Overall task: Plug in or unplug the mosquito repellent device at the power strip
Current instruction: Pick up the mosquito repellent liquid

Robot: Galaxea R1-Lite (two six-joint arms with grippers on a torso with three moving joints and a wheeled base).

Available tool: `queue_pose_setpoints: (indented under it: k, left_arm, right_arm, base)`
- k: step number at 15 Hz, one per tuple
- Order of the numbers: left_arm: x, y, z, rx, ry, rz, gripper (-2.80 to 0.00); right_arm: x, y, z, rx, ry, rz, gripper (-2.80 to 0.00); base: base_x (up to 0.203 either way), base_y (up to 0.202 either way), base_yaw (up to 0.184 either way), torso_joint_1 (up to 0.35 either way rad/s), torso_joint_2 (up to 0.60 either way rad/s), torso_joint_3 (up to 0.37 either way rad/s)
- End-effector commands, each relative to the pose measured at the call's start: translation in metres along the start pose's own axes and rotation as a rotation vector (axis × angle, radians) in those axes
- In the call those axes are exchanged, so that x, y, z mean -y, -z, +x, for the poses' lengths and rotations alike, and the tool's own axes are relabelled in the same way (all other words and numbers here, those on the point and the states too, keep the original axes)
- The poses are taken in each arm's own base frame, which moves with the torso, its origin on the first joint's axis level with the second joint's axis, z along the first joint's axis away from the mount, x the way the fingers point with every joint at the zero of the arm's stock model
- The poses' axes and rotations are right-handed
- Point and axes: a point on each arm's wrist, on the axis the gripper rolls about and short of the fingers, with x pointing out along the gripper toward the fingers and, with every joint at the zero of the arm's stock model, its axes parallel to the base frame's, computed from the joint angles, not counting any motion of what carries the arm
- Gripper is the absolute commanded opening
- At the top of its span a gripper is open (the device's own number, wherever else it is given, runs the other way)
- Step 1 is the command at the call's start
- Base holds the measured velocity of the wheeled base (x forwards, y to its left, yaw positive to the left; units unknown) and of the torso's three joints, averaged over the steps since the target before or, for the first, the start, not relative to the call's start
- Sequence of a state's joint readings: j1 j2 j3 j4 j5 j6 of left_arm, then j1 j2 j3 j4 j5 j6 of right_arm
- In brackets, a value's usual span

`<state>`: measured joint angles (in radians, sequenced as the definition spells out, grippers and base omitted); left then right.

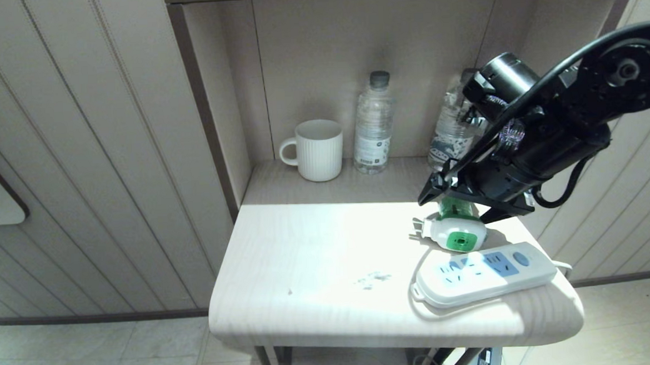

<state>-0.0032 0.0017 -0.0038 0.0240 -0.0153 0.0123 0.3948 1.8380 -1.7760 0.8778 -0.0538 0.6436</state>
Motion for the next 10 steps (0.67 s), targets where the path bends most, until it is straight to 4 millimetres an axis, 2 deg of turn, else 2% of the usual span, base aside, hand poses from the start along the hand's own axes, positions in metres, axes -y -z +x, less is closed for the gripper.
queue_pose_setpoints:
  k: [1,4,5,10]
  left_arm:
    - [0.0,-0.0002,-0.0001,0.0,0.0,0.0,-2.8]
    - [0.0,-0.0002,0.0,-0.001,0.0,0.0,-2.8]
    - [0.0,-0.0002,-0.0001,0.0,0.0,0.0,-2.8]
    - [0.0,-0.0002,0.0,-0.001,0.001,0.0,-2.8]
  right_arm:
    - [-0.0003,0.0007,0.006,-0.016,0.012,0.002,0.0]
    - [-0.0016,-0.0004,0.0061,-0.01,0.01,0.018,0.0]
    - [-0.0016,-0.0004,0.0061,-0.01,0.01,0.018,-2.8]
    - [-0.0021,-0.0008,0.0073,-0.01,0.008,0.019,-2.8]
  base:
    - [0.0,0.0,0.0,0.0,0.0,0.0]
    - [0.0,0.0,0.0,0.0,0.0,0.0]
    - [0.0,0.0,0.0,0.0,0.0,0.0]
    - [0.0,0.0,0.0,0.0,0.0,0.0]
